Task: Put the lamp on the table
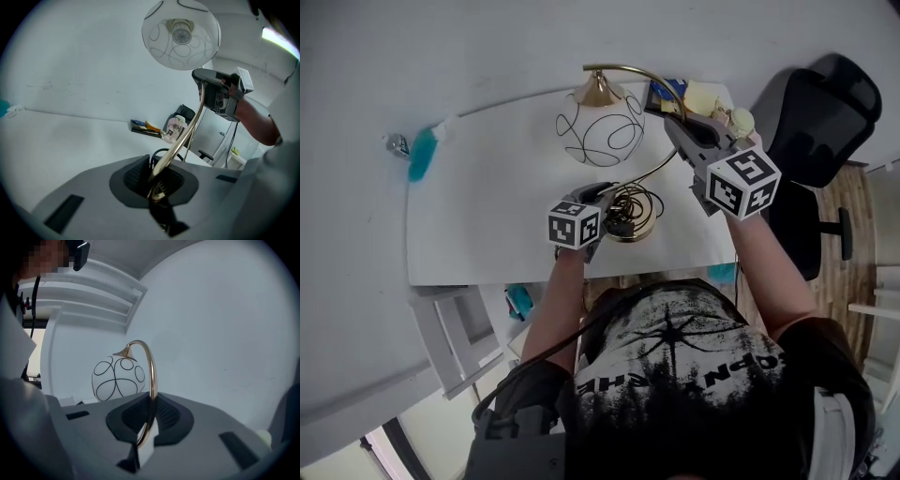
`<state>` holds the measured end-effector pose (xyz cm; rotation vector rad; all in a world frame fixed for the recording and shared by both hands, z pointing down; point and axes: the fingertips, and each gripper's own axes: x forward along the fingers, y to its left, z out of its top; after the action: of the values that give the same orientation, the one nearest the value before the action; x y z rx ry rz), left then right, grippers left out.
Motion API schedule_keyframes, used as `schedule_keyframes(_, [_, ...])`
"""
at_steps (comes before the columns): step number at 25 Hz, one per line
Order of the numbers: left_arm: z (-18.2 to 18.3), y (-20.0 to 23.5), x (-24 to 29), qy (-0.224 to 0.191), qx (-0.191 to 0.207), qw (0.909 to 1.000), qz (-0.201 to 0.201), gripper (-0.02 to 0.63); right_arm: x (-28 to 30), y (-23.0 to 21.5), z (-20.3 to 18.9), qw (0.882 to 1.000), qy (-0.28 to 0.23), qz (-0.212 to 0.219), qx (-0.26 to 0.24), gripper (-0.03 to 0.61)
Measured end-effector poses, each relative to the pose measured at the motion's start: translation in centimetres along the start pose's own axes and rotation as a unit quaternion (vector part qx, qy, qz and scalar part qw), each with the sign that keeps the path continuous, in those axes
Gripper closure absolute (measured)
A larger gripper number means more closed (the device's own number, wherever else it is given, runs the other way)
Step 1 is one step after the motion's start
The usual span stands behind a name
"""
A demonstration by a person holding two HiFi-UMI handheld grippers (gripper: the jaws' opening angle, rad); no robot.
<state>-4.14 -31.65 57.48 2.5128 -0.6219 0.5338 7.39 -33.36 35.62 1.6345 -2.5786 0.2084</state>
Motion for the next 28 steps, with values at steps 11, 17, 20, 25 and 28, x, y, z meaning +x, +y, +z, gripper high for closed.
schedule_keyframes(11, [0.2, 2.3, 0.7, -0.003, 0.0, 0.9998, -0.022, 0.578, 2.1, 0.1, -0.3, 1.0, -0.007, -0.012, 0.003, 0.558])
schedule_keyframes(17, [-0.4, 2.7, 1.2, -0.002, -0.005, 0.9997, -0.025, 0.577, 2.4, 0.0, -1.2, 1.0, 0.0, -0.014, 0.015, 0.558])
schedule_keyframes(20, [-0.8, 2.9, 1.3, 0.002, -0.004, 0.9997, -0.023, 0.577, 2.4, -0.1, -1.7, 1.0, 0.004, -0.011, 0.026, 0.56])
schedule_keyframes(25, [-0.9, 3.5, 1.5, 0.004, -0.003, 0.9998, -0.019, 0.575, 2.9, -0.6, -2.3, 0.999, 0.009, -0.009, 0.039, 0.56])
schedule_keyframes(28, [-0.9, 3.6, 1.4, -0.001, 0.001, 0.9999, -0.014, 0.574, 2.8, -0.3, -2.3, 0.999, 0.007, -0.004, 0.047, 0.56])
